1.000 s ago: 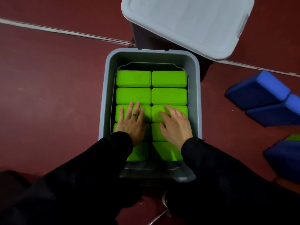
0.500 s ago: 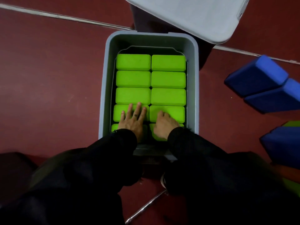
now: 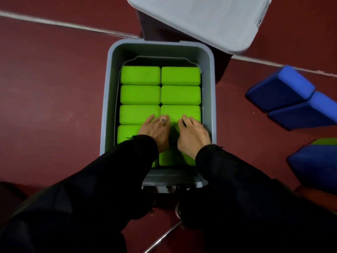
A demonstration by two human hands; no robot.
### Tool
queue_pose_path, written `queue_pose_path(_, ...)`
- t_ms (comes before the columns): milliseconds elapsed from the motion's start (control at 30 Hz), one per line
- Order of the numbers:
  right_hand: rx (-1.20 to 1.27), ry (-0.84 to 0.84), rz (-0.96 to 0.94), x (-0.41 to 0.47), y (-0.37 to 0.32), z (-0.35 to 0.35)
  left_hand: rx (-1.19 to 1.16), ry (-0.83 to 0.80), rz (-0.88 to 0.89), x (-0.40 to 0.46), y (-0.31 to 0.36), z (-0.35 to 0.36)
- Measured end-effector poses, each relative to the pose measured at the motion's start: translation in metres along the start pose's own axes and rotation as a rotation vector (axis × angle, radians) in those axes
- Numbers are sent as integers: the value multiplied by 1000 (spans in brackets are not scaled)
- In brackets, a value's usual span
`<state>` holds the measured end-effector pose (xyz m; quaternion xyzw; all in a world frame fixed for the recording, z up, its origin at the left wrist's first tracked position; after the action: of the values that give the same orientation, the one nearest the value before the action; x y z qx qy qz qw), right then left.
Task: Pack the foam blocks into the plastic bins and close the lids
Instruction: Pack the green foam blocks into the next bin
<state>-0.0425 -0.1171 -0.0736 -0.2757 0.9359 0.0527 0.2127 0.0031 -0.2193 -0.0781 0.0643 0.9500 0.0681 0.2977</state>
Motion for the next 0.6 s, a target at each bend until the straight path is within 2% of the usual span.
queue_pose_path(167,-107,-161,23,5,-12,7,51,-90,-10,12,-3,9)
queue_pose_path(333,0,-357,74,7,-8,1,105,-137,-41,-1,10,8)
queue_pose_path(467,137,-136,38,-14,-8,-33,28,2,-100,-32,15,6)
queue_pose_path(533,112,-157,6,-34,-8,-24,27,50,-179,-58,14,13)
queue_pose_path(600,101,-281,-31,-53,-11,5,-106,-17,-246,-80,15,36)
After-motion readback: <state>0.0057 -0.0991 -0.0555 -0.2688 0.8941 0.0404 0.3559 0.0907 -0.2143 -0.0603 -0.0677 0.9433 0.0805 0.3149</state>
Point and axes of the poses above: each hand's wrist, its own x-axis towards the middle knuckle, its own z-axis out of the palm, y = z × x, the point moved 7 cm from there along x, towards the middle knuckle, and after that the axes turned 12 degrees about z, right-handed, at the moved point
